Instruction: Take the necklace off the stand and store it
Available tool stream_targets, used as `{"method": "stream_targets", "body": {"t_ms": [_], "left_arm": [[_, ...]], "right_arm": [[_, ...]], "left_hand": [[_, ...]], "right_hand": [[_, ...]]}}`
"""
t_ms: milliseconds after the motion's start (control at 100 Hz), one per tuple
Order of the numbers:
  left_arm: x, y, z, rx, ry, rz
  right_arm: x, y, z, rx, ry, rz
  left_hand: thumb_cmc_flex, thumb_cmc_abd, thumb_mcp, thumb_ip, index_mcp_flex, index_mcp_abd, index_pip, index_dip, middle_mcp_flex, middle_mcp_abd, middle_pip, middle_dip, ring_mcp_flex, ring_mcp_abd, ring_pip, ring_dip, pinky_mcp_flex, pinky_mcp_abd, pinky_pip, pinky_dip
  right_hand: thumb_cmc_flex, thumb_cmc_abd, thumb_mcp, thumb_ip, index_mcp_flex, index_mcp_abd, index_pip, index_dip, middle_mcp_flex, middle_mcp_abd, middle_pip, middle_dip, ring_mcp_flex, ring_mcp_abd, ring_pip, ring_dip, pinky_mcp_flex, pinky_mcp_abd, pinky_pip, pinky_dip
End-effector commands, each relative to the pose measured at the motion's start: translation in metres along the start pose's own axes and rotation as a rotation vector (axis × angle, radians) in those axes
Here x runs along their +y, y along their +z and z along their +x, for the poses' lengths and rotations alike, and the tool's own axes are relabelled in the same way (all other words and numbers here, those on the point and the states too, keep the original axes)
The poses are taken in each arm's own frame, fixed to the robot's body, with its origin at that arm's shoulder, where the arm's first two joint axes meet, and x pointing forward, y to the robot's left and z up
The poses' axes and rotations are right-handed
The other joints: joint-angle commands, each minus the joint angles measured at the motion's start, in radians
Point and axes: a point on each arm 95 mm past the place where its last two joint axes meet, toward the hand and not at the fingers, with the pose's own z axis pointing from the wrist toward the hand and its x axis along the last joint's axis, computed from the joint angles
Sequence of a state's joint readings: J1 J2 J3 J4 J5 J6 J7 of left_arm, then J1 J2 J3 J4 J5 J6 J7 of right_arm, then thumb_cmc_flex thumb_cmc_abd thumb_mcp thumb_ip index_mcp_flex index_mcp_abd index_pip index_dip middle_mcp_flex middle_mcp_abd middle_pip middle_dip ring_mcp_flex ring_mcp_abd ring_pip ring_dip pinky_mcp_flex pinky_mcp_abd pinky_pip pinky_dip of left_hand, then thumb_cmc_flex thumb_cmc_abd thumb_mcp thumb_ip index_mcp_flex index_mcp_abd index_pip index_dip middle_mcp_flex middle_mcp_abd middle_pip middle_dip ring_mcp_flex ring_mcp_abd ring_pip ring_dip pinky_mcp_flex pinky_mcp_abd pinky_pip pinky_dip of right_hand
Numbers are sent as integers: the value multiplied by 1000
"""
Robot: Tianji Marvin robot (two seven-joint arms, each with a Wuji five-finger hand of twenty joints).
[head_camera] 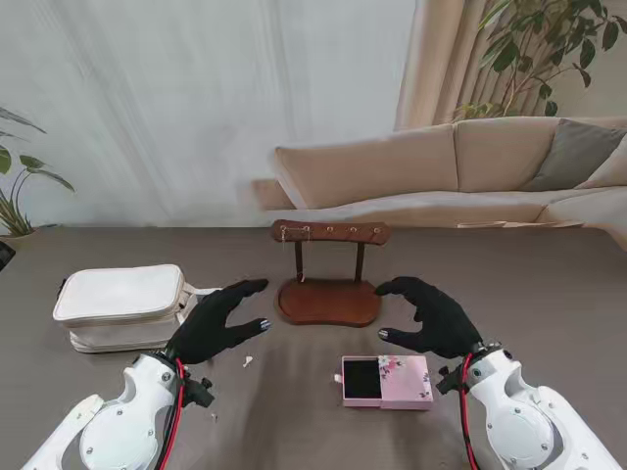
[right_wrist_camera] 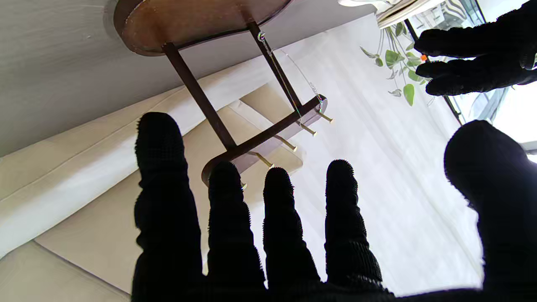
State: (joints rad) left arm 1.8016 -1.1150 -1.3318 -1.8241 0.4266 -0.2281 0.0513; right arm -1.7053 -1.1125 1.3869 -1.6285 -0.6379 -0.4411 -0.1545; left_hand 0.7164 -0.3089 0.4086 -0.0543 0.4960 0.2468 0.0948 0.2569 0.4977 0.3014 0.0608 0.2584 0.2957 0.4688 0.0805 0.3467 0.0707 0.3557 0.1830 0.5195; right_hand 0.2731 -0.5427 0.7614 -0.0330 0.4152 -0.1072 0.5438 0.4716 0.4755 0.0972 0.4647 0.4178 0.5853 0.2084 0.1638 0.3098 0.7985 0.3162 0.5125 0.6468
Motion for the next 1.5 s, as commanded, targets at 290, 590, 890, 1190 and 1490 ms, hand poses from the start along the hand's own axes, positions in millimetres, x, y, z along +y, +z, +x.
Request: {"method": "stream_targets", "body": {"t_ms": [290,590,890,1190,1490], "left_arm": [[6,2,-1,-5,-14,-36],[13,17,-9,-13,-60,-23],[3,51,-23,-62,-46,-38],[-6,91,-45,-134,-69,-58],[-8,130,-64,-185,-105,-97]], "right_arm": [[-3,0,1,4,2,17],[-2,0,-1,-5,9,13],[8,1,-7,-25,13,-30],[11,3,-13,-37,21,-53],[11,4,-16,-44,28,-63]], "left_hand": [[-22,2,-6,10,-17,-19,-14,-6,-7,-16,-6,-6,-18,-8,-9,1,-12,-36,-29,-10],[-23,-3,4,10,-4,-6,-12,-7,14,-2,2,5,12,8,26,53,10,-21,-14,-1],[-33,-10,30,7,-12,4,-18,-15,22,15,8,31,45,7,73,234,45,1,26,53],[-47,-20,65,1,-68,29,-56,-71,28,32,11,62,77,9,89,460,75,19,60,141],[-52,-22,79,-1,-105,19,-63,-88,46,55,29,106,139,12,125,669,128,28,125,255]], "right_hand": [[-21,14,-33,8,-10,-26,-18,-23,-2,-18,-17,-16,-13,-15,-9,-7,-596,14,-36,44],[-21,14,-34,8,-3,-27,-16,-22,4,-16,-16,-15,-10,-14,-8,-6,-594,15,-37,47],[-19,16,-34,8,7,-26,-16,-22,19,-16,-18,-16,-3,-14,-6,-6,-593,17,-37,49],[-17,17,-36,8,11,-27,-17,-23,27,-14,-21,-16,0,-13,-6,-6,-591,20,-38,51],[-17,20,-39,8,15,-25,-17,-24,35,-14,-22,-16,4,-12,-6,-5,-590,21,-40,52]]}}
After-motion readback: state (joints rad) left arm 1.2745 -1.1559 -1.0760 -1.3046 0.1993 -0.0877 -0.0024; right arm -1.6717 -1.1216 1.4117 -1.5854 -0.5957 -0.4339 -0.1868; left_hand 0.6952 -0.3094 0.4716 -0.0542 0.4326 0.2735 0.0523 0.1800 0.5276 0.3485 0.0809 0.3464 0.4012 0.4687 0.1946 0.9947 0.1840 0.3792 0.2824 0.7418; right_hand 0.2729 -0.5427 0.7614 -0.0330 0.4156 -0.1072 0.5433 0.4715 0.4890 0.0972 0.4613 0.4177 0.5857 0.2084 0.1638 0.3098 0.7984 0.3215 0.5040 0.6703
